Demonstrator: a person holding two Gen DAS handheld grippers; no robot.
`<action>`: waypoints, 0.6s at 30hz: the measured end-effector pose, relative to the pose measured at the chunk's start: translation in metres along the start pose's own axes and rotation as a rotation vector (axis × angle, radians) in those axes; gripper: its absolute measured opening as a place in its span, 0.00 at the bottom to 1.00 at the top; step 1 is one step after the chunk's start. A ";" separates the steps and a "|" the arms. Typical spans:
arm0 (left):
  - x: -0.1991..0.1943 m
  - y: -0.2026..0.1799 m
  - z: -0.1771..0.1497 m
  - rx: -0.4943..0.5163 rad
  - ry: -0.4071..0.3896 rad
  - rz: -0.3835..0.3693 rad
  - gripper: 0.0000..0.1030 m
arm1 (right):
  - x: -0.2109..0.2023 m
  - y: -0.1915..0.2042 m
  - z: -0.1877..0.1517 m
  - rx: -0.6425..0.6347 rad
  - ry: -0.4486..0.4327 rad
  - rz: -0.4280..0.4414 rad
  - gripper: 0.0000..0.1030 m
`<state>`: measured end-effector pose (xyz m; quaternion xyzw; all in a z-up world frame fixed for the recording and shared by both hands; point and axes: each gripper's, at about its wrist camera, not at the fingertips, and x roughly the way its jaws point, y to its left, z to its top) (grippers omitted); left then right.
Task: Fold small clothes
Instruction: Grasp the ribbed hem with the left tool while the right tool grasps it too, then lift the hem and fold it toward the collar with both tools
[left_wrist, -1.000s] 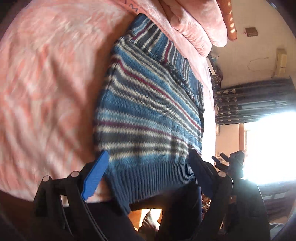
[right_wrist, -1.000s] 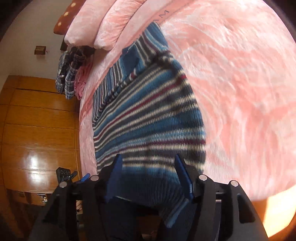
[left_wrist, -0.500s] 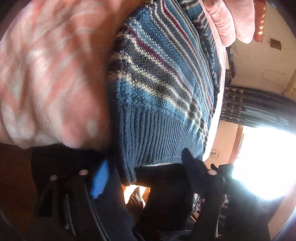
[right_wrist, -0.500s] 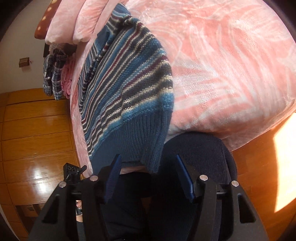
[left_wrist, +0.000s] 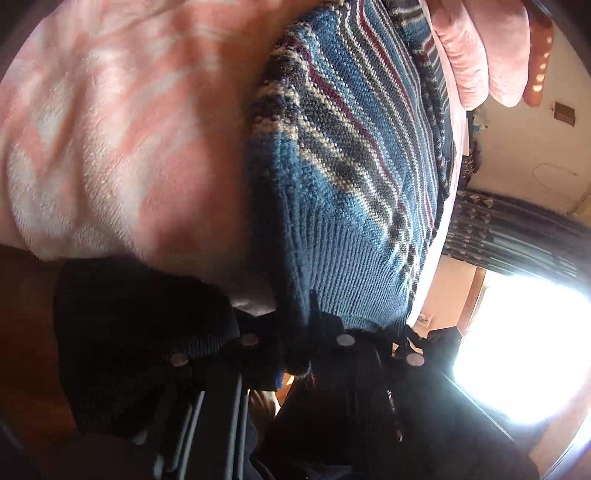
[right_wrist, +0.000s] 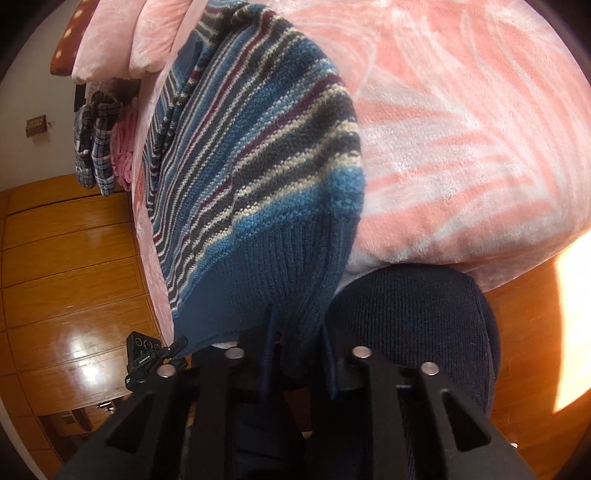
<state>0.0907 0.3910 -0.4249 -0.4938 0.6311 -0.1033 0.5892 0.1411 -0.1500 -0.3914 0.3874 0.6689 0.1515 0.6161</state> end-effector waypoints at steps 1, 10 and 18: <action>-0.005 0.000 -0.002 -0.002 -0.014 -0.018 0.07 | -0.003 0.000 -0.002 -0.011 -0.009 -0.002 0.09; -0.056 -0.028 -0.027 0.018 -0.124 -0.224 0.06 | -0.061 0.019 -0.021 -0.061 -0.113 0.187 0.07; -0.093 -0.088 -0.020 0.088 -0.193 -0.302 0.05 | -0.099 0.069 0.001 -0.139 -0.176 0.264 0.07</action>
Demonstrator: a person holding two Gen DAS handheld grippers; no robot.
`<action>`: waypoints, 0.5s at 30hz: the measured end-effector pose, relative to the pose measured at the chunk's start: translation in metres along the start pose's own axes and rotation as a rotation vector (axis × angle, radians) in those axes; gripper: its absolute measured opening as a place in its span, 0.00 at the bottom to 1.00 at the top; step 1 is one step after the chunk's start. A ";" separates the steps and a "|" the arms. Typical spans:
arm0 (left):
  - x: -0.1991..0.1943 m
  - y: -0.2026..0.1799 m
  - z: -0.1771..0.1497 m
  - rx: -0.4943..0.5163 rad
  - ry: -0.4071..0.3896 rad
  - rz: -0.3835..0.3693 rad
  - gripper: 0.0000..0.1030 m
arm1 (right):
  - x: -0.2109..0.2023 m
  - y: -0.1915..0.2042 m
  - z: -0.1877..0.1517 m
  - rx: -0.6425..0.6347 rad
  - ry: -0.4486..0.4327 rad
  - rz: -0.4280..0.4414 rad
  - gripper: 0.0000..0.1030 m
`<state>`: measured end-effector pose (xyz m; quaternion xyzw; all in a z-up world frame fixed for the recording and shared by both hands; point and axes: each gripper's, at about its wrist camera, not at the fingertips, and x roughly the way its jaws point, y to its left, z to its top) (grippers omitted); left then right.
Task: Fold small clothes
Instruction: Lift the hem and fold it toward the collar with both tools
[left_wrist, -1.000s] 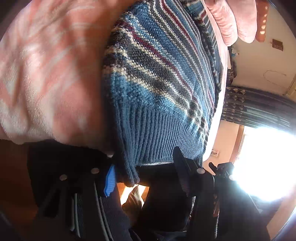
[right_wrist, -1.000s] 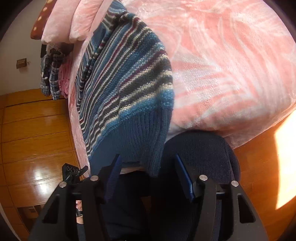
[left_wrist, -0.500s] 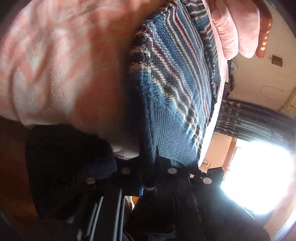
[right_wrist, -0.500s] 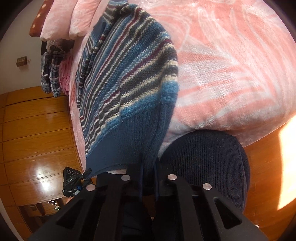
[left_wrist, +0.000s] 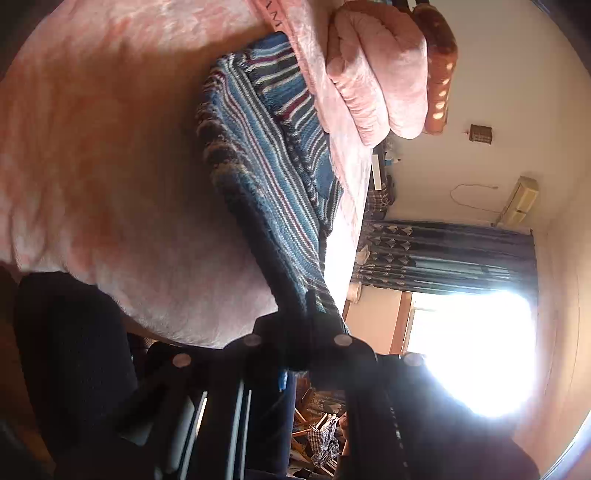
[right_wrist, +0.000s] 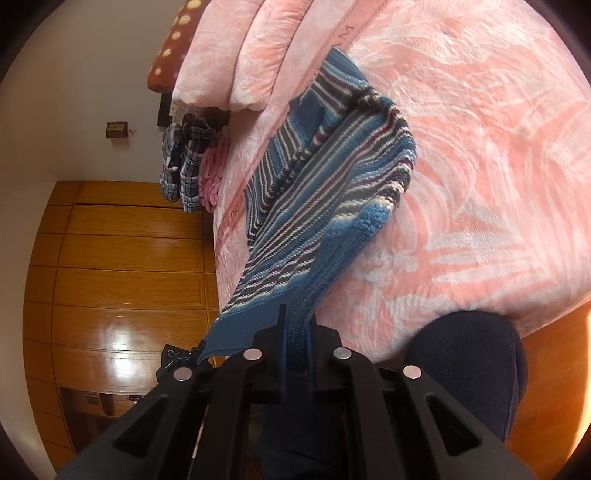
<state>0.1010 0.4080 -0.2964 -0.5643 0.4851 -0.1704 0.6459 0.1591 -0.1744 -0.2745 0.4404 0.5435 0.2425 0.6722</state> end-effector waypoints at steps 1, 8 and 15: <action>-0.001 -0.008 0.004 0.008 -0.003 -0.009 0.05 | -0.002 0.006 0.005 -0.011 -0.005 0.006 0.07; 0.006 -0.040 0.043 0.030 -0.016 -0.016 0.06 | 0.003 0.037 0.056 -0.064 -0.012 0.009 0.07; 0.033 -0.053 0.101 0.013 -0.008 0.017 0.06 | 0.037 0.049 0.117 -0.093 0.001 -0.045 0.07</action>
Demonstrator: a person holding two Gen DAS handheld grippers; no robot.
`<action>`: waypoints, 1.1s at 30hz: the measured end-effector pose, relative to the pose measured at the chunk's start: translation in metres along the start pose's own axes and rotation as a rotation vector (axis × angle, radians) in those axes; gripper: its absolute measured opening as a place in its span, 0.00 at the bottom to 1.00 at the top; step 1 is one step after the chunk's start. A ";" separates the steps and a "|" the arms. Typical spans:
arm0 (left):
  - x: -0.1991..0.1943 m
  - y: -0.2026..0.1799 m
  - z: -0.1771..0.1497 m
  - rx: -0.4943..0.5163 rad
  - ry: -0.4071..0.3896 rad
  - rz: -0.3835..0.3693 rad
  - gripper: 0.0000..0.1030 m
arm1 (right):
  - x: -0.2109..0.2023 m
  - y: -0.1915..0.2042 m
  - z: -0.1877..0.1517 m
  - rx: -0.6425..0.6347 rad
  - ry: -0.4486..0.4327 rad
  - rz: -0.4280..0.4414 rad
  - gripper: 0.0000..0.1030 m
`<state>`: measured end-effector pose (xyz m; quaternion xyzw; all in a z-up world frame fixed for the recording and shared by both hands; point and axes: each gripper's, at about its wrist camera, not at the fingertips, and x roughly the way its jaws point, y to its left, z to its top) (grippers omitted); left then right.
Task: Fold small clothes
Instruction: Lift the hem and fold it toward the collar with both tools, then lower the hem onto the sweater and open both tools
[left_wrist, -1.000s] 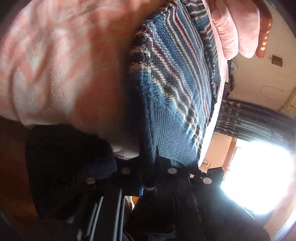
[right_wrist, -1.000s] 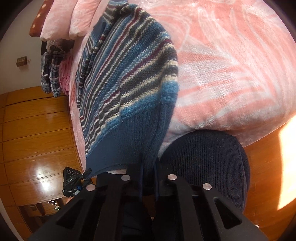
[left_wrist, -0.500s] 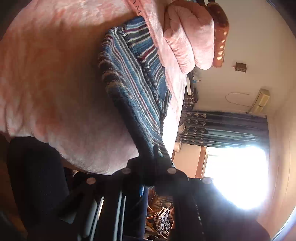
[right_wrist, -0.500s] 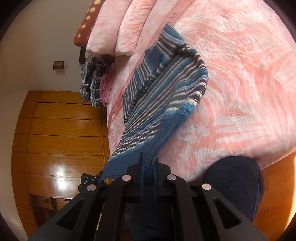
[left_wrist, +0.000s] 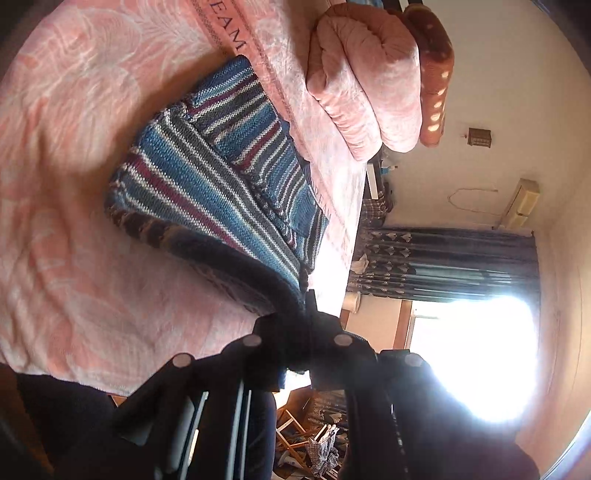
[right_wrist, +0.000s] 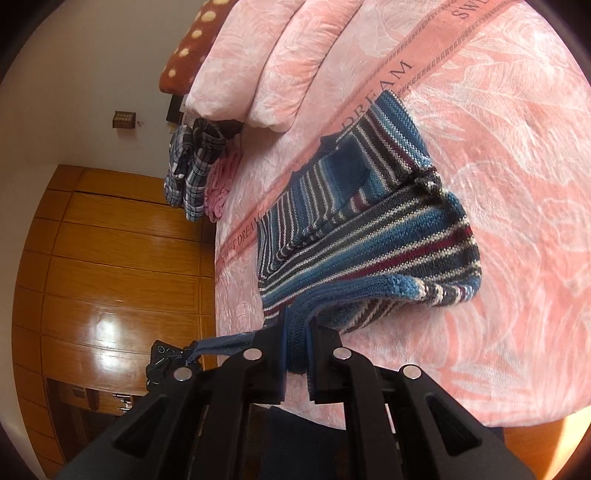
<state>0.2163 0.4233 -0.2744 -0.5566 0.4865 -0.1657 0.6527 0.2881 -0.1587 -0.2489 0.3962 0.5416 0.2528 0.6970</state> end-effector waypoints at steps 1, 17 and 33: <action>0.005 0.000 0.010 -0.006 0.001 0.006 0.06 | 0.007 -0.001 0.009 0.000 0.004 -0.009 0.07; 0.119 0.025 0.160 -0.024 0.063 0.201 0.06 | 0.130 -0.063 0.130 0.087 0.090 -0.140 0.07; 0.119 0.005 0.187 0.340 0.032 0.394 0.56 | 0.130 -0.051 0.169 -0.107 0.131 -0.211 0.35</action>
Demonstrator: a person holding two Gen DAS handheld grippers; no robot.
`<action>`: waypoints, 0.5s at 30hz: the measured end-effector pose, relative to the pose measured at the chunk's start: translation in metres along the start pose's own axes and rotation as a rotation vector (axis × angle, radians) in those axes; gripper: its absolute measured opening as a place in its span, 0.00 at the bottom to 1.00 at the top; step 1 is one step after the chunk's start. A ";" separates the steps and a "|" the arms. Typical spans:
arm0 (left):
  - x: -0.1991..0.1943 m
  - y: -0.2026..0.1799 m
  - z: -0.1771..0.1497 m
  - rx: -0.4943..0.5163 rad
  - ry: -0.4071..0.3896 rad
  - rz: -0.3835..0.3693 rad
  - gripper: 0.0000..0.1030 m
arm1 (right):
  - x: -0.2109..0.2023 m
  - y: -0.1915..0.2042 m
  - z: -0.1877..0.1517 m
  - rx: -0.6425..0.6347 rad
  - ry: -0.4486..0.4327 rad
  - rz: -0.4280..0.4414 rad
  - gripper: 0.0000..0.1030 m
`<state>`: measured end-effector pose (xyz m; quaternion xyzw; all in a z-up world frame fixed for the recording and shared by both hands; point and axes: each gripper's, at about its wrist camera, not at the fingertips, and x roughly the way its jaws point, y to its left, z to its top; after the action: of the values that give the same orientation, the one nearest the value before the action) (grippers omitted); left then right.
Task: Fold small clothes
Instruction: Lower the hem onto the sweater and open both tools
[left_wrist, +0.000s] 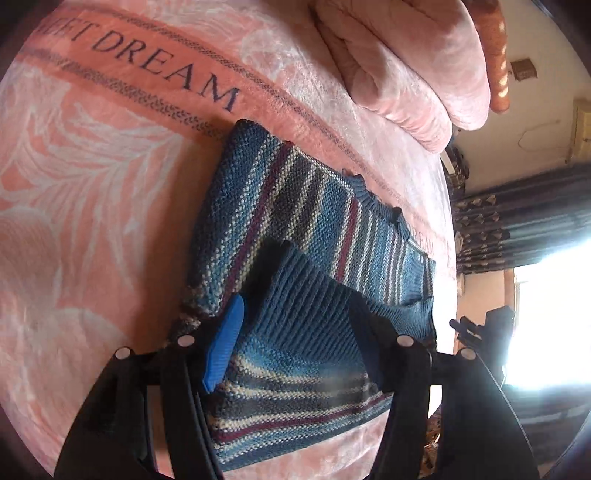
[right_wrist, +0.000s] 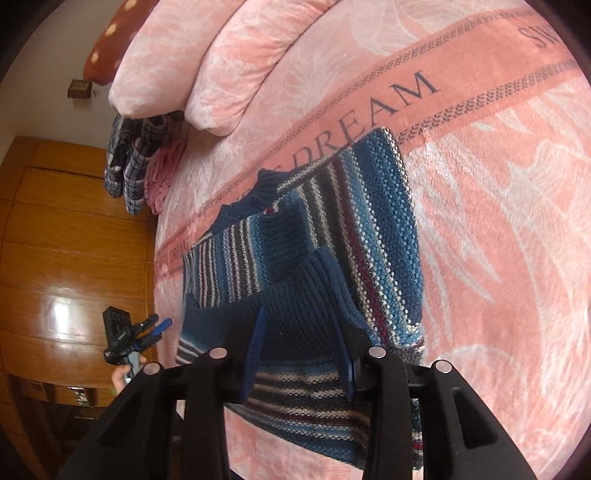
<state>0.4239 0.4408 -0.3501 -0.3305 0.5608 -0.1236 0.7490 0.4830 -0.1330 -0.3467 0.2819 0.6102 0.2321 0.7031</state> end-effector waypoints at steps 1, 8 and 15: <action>0.003 -0.004 0.000 0.040 0.004 0.012 0.56 | 0.006 0.000 0.001 -0.019 0.018 -0.011 0.36; 0.040 -0.007 0.015 0.148 0.072 0.089 0.61 | 0.045 -0.008 0.006 -0.094 0.085 -0.091 0.42; 0.055 -0.010 0.015 0.185 0.100 0.100 0.21 | 0.057 -0.002 0.005 -0.159 0.096 -0.120 0.40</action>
<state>0.4586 0.4087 -0.3832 -0.2251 0.5995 -0.1534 0.7526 0.4961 -0.0968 -0.3890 0.1766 0.6385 0.2508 0.7058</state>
